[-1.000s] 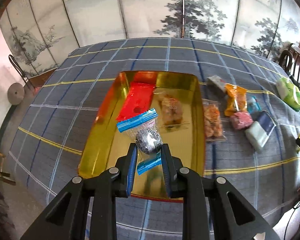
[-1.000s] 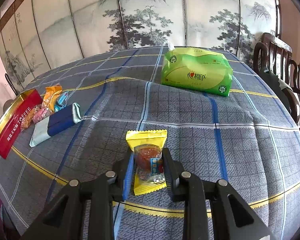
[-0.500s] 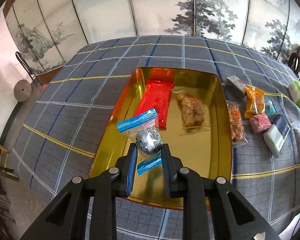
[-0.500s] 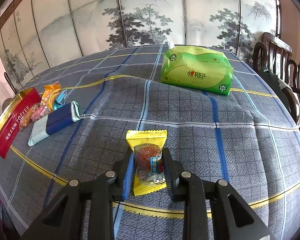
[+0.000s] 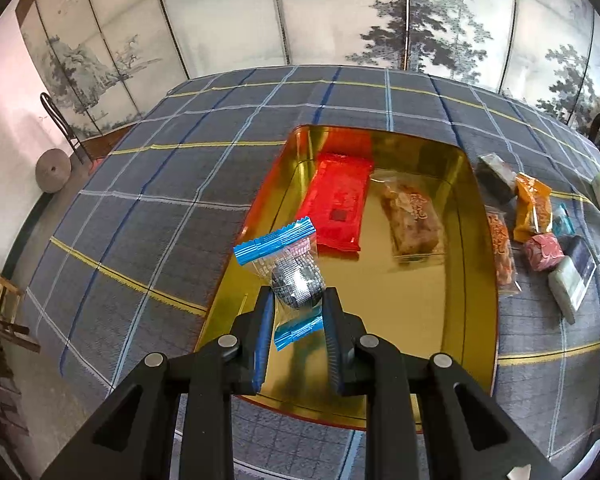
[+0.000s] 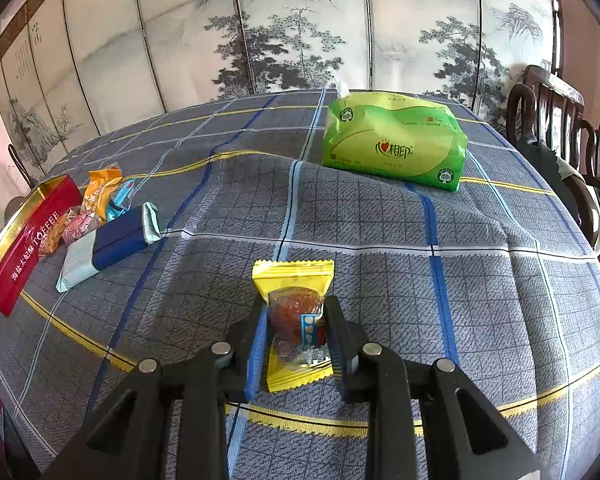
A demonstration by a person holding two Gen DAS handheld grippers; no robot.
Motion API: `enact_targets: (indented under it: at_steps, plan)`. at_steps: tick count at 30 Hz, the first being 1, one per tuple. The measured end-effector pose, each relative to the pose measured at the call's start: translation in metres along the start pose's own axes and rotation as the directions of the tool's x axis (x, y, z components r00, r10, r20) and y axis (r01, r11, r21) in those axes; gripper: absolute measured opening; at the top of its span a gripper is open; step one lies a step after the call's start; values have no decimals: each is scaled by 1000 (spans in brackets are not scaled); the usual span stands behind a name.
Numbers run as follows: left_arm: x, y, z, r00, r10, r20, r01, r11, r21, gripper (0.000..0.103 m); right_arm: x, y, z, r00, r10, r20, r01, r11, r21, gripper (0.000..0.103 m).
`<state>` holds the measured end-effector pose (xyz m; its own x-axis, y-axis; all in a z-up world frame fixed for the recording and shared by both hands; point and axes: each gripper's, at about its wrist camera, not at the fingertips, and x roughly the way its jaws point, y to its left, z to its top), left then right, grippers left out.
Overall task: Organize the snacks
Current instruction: 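Carry the blue-strip packet into the gold tin and open the left tool, then carry the yellow-wrapped snack over the gold tin and lower it with the right tool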
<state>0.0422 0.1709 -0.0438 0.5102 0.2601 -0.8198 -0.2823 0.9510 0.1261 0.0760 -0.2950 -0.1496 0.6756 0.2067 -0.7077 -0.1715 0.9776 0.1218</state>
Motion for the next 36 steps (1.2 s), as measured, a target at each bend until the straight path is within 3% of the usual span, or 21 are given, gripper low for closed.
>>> enact_targets:
  at_steps: [14, 21, 22, 24, 27, 32, 36]
  plan:
    - [12, 8, -2, 1000, 4, 2, -3, 1000, -8, 21, 0, 0, 0, 1000, 0, -1, 0, 1000, 0, 28]
    - [15, 12, -3, 999, 4, 48, -4, 1000, 5, 24, 0, 0, 1, 1000, -1, -2, 1, 1000, -1, 28]
    - [15, 13, -3, 998, 7, 59, -8, 1000, 9, 26, 0, 0, 1, 1000, -1, -2, 1, 1000, -1, 28]
    - [13, 12, -2, 996, 17, 86, -19, 1000, 23, 45, 0, 0, 1, 1000, -1, -2, 1, 1000, 0, 28]
    - [7, 13, -3, 990, 19, 140, -23, 999, 31, 60, 0, 0, 1, 1000, -1, -3, 1, 1000, -1, 28]
    - [-4, 26, -5, 979, -10, 203, 14, 1000, -18, 62, 0, -1, 1, 1000, -2, -3, 2, 1000, -1, 28]
    - [-13, 50, -5, 966, 15, 257, 15, 993, -115, 62, 0, 0, 1, 1000, -6, -4, 6, 1000, -2, 28]
